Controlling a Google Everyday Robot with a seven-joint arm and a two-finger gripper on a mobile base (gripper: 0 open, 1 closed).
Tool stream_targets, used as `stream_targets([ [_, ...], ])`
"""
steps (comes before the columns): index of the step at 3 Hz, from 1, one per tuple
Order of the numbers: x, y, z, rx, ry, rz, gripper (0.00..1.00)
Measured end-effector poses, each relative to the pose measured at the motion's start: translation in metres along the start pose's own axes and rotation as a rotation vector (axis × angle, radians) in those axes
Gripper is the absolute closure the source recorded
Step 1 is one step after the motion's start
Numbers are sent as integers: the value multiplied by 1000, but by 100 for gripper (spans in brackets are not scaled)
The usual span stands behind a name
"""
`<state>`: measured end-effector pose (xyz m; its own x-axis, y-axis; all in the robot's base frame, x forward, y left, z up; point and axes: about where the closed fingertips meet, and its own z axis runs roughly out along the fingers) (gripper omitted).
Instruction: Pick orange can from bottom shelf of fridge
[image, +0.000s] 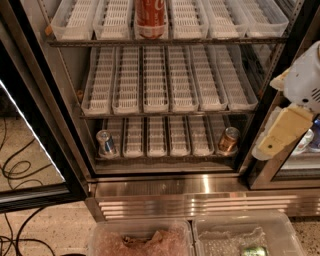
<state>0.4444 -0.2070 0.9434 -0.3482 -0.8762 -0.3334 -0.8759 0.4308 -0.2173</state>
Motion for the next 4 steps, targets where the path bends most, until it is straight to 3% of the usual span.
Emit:
stream_targets([
  [1,-6,-8,2,39,-35,17,0],
  [2,-6,-7,1,31,-69,18,0],
  [3,11,-16,38,-17,-197,49,0],
  [4,17,-11,96,-109,-438,71,0],
])
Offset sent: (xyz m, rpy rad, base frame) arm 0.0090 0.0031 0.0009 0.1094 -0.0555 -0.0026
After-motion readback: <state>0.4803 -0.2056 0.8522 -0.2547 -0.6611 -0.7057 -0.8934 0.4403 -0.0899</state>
